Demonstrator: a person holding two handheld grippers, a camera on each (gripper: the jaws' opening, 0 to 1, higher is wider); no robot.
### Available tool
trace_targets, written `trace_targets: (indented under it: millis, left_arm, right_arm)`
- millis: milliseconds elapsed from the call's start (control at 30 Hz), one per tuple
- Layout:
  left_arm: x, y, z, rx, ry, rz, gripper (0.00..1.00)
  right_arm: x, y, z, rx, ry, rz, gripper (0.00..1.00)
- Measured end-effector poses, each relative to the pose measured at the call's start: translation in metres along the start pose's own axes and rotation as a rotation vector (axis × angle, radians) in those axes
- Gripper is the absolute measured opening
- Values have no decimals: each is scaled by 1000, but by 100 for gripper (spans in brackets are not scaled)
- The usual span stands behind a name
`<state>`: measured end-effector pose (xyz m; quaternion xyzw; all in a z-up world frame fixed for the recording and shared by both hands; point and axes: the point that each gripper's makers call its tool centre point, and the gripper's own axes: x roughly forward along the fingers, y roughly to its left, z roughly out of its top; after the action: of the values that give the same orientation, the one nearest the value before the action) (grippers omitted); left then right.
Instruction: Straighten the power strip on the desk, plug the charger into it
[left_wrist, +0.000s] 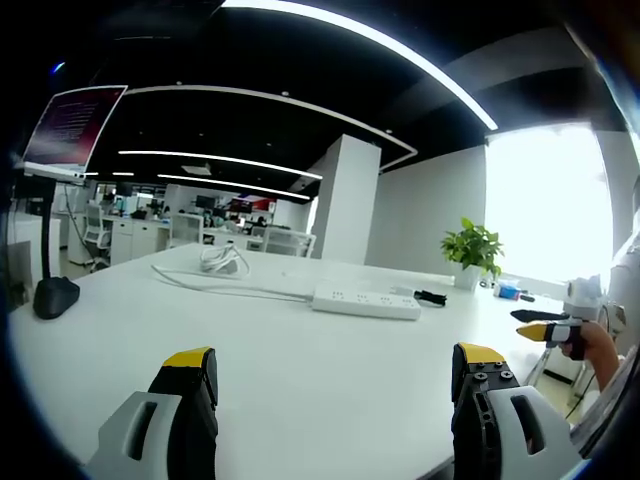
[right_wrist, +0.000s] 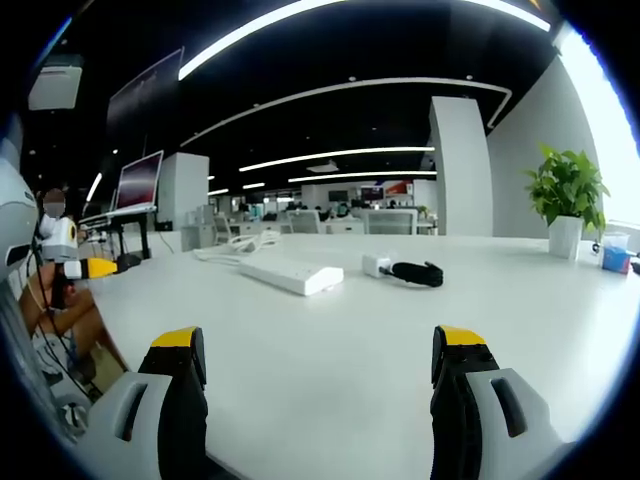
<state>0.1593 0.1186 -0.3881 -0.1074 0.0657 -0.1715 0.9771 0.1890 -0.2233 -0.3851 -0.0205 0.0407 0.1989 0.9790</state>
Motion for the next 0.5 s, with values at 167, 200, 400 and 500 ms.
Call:
trace_targets:
  millis: [167,200,400,500]
  left_arm:
    - [1,0,3,6,-7,-5,99]
    - [1,0,3,13,-12,-3,99]
    - [4,1,12,126,-64,32,99]
    - [6,2,12,133,-68,28,99]
  right_arm:
    - [2,1,3,-8,-1,2,93]
    - [2,0,5,-10,-10,-3,93]
    - [4,2,13,-65,-41,-12,94]
    - [7,6,14,-71,-45,6,97]
